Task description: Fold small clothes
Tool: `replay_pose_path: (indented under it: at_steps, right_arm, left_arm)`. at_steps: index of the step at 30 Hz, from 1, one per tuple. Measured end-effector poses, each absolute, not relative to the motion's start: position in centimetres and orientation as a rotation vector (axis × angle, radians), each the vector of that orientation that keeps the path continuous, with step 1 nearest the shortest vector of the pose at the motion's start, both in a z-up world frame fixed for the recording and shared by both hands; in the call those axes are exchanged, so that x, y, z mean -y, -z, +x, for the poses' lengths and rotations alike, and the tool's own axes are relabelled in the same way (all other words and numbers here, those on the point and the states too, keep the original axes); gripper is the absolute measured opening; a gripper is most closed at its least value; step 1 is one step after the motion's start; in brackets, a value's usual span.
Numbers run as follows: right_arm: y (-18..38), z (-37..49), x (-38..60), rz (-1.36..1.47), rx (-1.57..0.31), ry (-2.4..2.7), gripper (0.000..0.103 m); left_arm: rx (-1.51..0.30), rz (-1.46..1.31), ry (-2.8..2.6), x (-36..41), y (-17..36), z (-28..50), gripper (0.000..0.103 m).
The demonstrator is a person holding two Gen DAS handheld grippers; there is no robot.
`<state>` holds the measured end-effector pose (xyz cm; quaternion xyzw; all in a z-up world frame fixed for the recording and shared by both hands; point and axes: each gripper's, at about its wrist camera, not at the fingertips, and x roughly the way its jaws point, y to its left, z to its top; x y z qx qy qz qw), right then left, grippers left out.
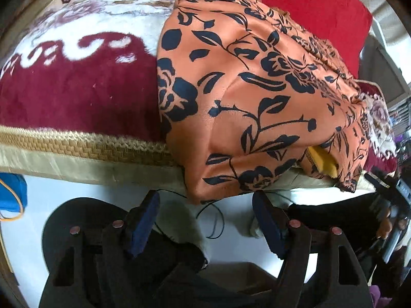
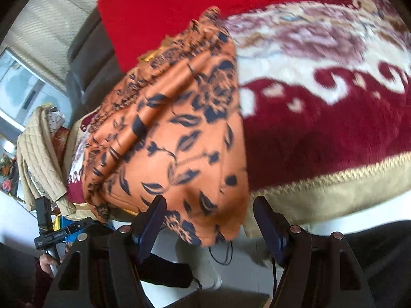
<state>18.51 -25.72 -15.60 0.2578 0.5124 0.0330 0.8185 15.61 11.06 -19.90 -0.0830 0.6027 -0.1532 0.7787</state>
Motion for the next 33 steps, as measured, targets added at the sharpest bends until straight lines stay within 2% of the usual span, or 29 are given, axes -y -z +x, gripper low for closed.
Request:
replay_pose_path:
  at_steps: [4,6,8,14,18,20,22,23,24,29,31,32,33]
  right_arm:
    - [16.6,18.6,25.9,0.558,-1.115,-0.034,0.074]
    - [17.2,18.9,26.0,0.574,-1.12,-0.009,0.074]
    - [17.9,19.5,25.6,0.574,-1.135,0.02,0.074]
    - [19.2,20.4,23.7,0.517,-1.155,0.054,0.071]
    - [18.7,20.4,22.0,0.42,-1.165,0.083,0.054]
    - [18.5,20.4,21.5,0.404,-1.175,0.055,0.02]
    - [17.8,20.3,20.6,0.361,-1.169,0.05,0.015]
    - [17.6,20.3,20.4,0.353,-1.165,0.041,0.013]
    - [17.1,20.3,20.2,0.357,-1.158,0.02,0.012]
    - [15.0,20.4,20.5,0.472,-1.121,-0.088,0.011]
    - [14.1,20.2,20.6,0.509,-1.102,-0.12,0.011]
    - [13.7,20.2,20.8,0.524,-1.095,-0.137,0.011]
    - [13.5,19.9,21.1,0.534,-1.087,-0.149,0.011]
  left_arm:
    - [-1.27,-0.21,0.333,-11.1,19.9,15.6,0.073]
    - [-1.264,-0.237,0.361,-10.8,20.0,15.7,0.047]
    - [-1.274,-0.248,0.381,-10.8,20.4,15.8,0.038]
    - [-1.295,-0.266,0.362,-10.1,21.2,16.1,0.039]
    - [-1.311,-0.294,0.366,-10.3,21.7,16.2,0.04]
    - [-1.301,-0.302,0.375,-10.4,21.6,16.0,0.04]
    - [-1.285,-0.301,0.394,-10.4,21.5,16.0,0.025]
    - [-1.277,-0.303,0.402,-10.4,21.4,16.0,0.006]
    - [-1.268,-0.309,0.411,-10.4,21.1,16.0,0.002]
    - [-1.235,-0.298,0.436,-10.5,19.8,16.2,0.003]
    - [-1.256,-0.299,0.397,-11.2,19.9,16.2,0.006]
    - [-1.273,-0.313,0.376,-11.8,20.0,16.3,0.012]
    - [-1.285,-0.331,0.357,-12.2,20.3,16.4,0.03]
